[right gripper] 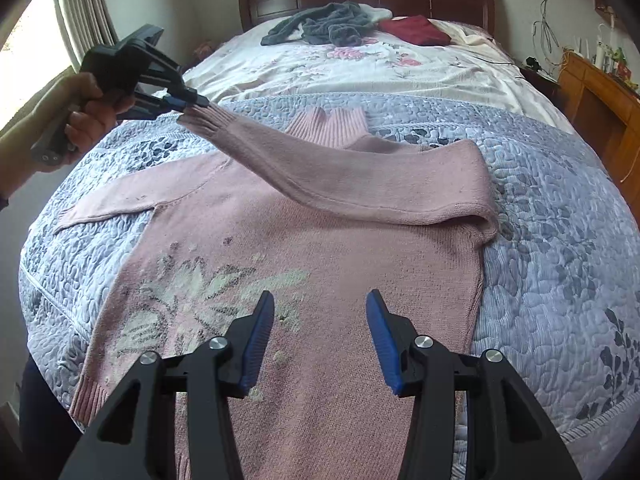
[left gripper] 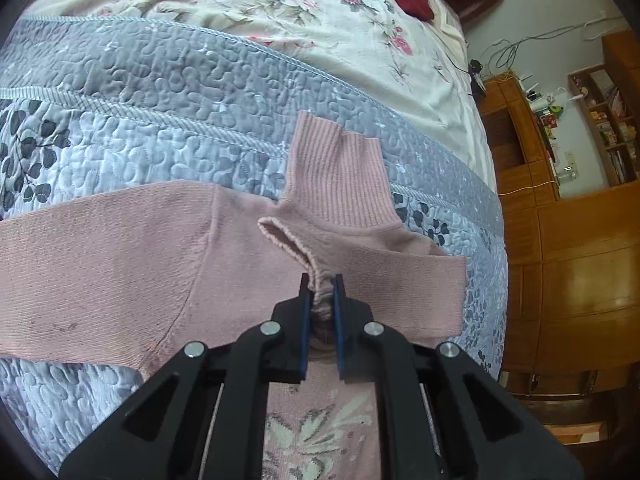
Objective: Fold small clothes
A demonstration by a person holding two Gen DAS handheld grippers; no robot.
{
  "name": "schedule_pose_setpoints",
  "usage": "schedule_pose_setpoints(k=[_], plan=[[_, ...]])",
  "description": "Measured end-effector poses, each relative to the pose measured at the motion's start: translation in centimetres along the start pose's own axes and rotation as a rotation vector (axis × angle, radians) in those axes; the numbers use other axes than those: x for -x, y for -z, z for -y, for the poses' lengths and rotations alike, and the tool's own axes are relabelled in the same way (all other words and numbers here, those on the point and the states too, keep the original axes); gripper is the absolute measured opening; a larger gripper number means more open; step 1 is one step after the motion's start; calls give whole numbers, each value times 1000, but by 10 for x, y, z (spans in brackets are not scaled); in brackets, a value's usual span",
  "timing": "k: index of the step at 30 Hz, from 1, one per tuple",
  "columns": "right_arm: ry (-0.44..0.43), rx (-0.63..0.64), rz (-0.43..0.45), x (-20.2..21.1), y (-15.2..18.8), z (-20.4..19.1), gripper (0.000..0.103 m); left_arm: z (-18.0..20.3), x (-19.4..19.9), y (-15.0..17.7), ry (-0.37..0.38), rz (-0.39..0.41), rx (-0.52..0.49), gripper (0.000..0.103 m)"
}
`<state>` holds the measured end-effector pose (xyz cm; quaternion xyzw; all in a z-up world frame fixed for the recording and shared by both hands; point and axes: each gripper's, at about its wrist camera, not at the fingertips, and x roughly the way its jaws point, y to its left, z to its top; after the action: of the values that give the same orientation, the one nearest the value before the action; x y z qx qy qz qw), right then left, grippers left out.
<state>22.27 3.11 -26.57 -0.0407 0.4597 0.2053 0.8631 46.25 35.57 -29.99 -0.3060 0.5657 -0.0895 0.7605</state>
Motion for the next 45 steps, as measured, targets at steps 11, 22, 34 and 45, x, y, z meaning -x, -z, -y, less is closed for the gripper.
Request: schedule_pose_setpoints(k=[11, 22, 34, 45], plan=[[3, -10, -10, -6, -1, 1, 48, -71, -17, 0, -70, -62, 83, 8], [-23, -61, -14, -27, -23, 25, 48, -101, -45, 11, -263, -37, 85, 32], [188, -200, -95, -122, -68, 126, 49, -93, -80, 52, -70, -24, 93, 33], [112, -187, -47, -80, -67, 101, 53, -184, 86, 85, -5, 306, 279, 77]])
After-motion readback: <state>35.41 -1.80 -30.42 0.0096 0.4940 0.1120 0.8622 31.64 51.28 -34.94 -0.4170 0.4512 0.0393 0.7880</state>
